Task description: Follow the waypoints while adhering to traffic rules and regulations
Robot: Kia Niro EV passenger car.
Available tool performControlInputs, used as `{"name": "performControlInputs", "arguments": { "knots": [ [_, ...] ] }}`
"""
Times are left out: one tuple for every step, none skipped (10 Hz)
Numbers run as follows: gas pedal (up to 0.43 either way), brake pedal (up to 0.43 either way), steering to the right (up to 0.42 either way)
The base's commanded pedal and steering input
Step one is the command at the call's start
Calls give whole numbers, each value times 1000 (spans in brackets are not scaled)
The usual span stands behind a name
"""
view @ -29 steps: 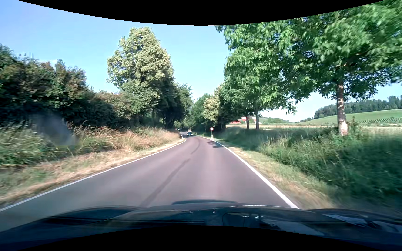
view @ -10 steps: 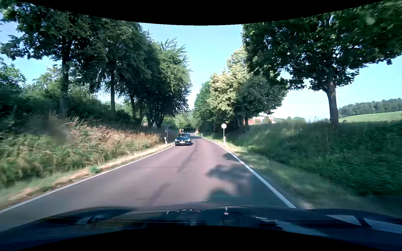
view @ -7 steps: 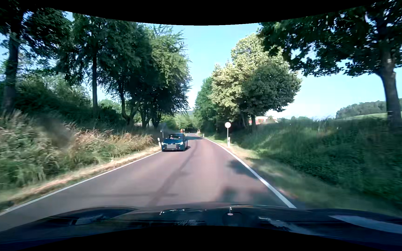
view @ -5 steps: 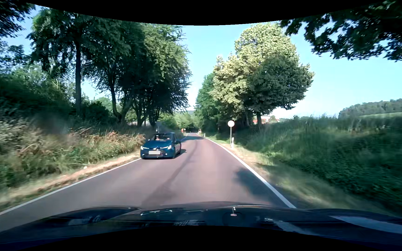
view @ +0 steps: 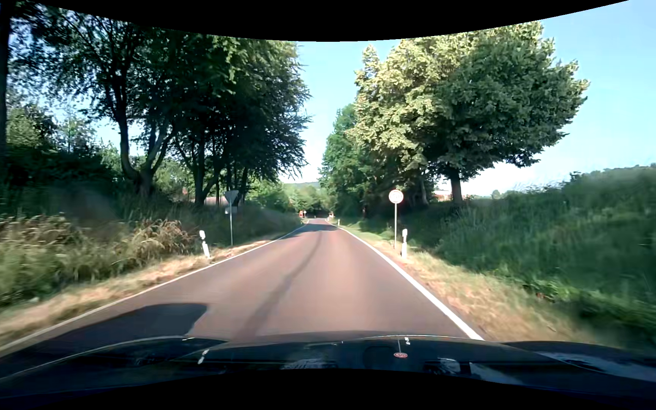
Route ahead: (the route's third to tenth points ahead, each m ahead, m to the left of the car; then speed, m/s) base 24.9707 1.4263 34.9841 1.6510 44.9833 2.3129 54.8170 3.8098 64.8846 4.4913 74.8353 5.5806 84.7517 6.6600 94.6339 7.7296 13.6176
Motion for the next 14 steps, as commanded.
{"name": "performControlInputs", "arguments": {
  "knots": [
    [209,0,-15],
    [209,0,-14],
    [209,0,-14],
    [209,0,-15],
    [209,0,-15],
    [209,0,-15],
    [209,0,-15],
    [209,0,-15],
    [209,0,-15],
    [209,0,-15],
    [209,0,-15],
    [209,0,-14],
    [209,0,-15],
    [209,0,-14]
  ]
}}
